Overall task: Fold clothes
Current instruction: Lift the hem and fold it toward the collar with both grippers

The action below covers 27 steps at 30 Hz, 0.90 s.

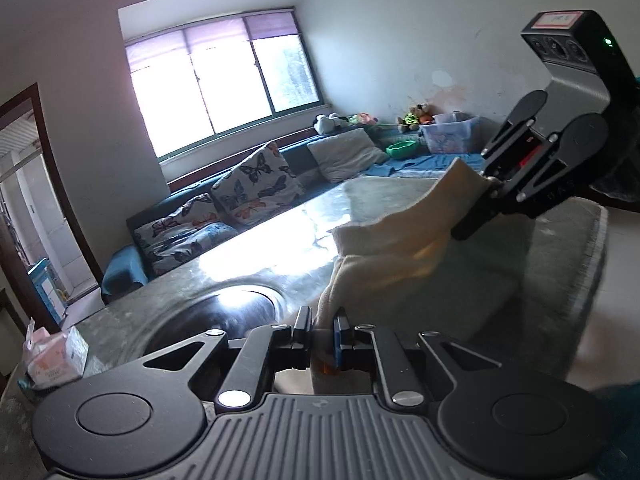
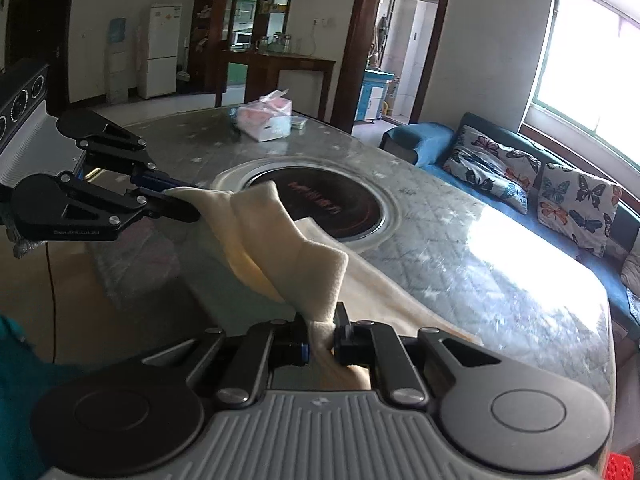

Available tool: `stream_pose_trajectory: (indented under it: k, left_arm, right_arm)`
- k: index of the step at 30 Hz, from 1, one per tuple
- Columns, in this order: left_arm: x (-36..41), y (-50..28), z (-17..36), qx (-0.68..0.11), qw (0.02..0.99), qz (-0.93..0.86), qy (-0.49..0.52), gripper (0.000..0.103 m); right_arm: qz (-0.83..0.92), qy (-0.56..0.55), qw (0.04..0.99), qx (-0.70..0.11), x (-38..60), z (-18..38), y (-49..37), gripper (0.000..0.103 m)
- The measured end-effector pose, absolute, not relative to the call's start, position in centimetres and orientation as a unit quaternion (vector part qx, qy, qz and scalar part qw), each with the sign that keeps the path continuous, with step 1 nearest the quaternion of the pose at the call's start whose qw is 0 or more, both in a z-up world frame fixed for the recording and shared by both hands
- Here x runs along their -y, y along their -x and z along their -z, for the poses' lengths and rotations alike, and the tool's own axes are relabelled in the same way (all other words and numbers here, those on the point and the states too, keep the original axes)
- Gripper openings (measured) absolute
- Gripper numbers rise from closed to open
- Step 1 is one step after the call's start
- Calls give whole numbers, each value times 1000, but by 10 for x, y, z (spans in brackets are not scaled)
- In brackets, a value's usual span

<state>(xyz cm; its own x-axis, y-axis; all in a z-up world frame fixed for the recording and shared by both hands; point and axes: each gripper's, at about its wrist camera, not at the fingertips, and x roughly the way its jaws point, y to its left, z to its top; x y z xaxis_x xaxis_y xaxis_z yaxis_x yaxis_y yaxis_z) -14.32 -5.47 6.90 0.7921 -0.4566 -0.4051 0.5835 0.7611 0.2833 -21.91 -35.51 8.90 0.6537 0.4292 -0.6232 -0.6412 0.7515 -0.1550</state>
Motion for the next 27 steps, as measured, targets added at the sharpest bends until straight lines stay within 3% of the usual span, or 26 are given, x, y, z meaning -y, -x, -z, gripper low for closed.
stream_pose_trajectory:
  k: [13, 16, 20, 23, 27]
  left_arm:
    - [84, -1, -19, -263, 923, 225, -171, 15]
    - [84, -13, -7, -281, 921, 210, -168, 18]
    - [76, -19, -6, -287, 923, 196, -163, 27]
    - [71, -20, -8, -292, 926, 183, -151, 27]
    - [65, -13, -14, -291, 932, 161, -141, 27]
  right_arm:
    - [-241, 137, 899, -340, 364, -47, 90, 11]
    - [-222, 114, 906, -342, 372, -39, 81, 14]
    - [-195, 83, 915, -344, 382, -29, 69, 33]
    - [-175, 60, 920, -345, 390, -22, 60, 39]
    - [-151, 23, 930, -334, 406, -30, 60, 39]
